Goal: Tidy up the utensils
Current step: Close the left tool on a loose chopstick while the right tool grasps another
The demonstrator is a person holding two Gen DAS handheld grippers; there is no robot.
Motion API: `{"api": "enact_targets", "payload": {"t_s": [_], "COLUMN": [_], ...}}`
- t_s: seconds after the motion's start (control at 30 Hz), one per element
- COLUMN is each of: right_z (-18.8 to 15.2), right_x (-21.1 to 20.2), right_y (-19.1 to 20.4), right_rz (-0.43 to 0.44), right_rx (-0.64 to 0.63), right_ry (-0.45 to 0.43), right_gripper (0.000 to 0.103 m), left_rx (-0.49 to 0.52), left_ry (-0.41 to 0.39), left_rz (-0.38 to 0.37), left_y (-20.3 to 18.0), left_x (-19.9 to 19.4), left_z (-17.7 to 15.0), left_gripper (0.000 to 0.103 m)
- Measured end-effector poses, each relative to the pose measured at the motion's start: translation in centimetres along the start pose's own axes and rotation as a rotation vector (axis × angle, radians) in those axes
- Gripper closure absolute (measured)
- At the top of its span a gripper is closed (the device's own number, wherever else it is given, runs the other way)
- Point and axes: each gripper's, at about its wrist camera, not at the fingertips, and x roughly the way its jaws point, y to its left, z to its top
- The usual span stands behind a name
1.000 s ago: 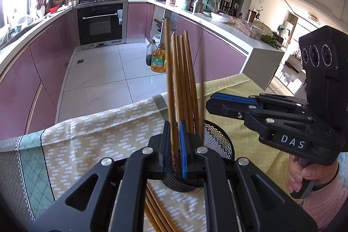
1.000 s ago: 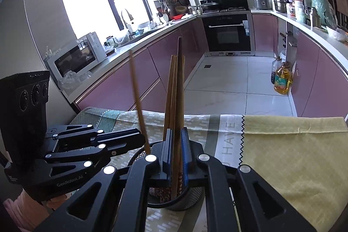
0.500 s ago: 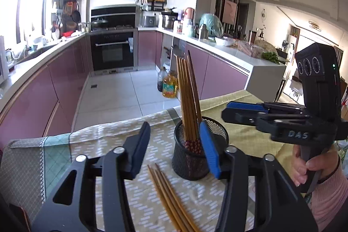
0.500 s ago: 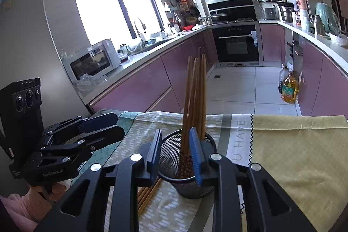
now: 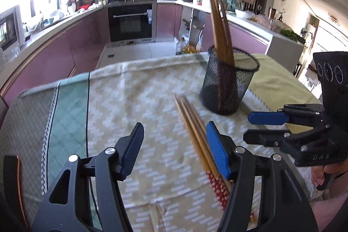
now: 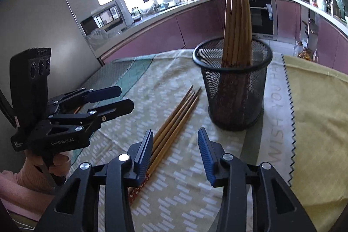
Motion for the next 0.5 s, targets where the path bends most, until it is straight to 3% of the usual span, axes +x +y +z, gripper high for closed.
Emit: {"api": "enact_targets", "payload": {"t_s": [0.3,0.5], "right_z": [-1.2,-1.3], "right_x": [2.0,2.3], "right_y": [1.6,2.3], "right_rz": [-0.066,-0.095], "right_rx": [-0.037,-0.065], "right_ry": [0.050,0.062], "right_gripper": [0.063,0.063], "left_rx": [0.005,-0.002], "left_ry": [0.069,0.098], "left_rz": [-0.002,0.011], "left_y": [-0.2,0.1], "left_x": [1.4,1.6], "left_z": [-2.8,-3.0], "left_gripper": [0.044,0.044]}}
